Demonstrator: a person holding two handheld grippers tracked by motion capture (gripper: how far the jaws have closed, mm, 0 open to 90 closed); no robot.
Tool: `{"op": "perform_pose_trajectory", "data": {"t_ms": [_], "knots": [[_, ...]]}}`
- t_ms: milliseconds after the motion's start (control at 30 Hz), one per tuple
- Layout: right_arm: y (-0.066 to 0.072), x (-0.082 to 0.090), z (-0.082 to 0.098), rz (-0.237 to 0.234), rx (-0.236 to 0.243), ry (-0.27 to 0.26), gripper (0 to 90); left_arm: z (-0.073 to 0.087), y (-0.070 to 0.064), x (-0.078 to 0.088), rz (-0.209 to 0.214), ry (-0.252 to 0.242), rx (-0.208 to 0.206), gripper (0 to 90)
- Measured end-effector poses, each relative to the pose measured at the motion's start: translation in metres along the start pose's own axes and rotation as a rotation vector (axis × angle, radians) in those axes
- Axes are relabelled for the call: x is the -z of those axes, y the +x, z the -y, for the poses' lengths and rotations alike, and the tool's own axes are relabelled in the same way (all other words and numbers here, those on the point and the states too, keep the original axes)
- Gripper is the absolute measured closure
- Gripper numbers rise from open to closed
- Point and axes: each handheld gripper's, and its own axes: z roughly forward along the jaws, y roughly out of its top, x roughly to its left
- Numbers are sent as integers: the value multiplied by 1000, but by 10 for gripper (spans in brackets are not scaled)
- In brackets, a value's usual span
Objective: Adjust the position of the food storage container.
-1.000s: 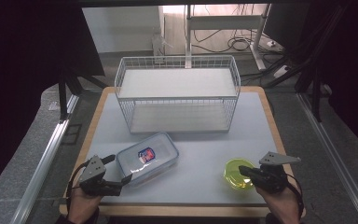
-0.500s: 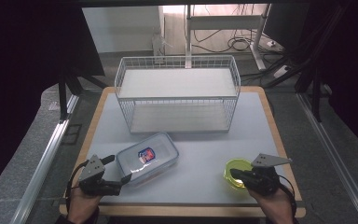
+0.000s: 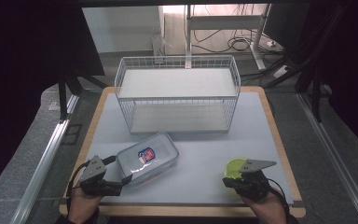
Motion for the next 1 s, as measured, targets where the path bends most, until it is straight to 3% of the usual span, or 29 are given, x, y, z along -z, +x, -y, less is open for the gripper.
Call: {"op": "perform_pose_trajectory", "data": {"t_ms": [267, 433, 1000], "knots": [[-12, 5, 4, 22, -34, 5, 900, 0, 0, -1, 1, 2, 1, 85], [-26, 11, 8, 43, -72, -5, 900, 1, 0, -1, 1, 6, 0, 85], [-57, 22, 12, 119, -127, -39, 900, 2, 1, -3, 4, 16, 12, 87]]}}
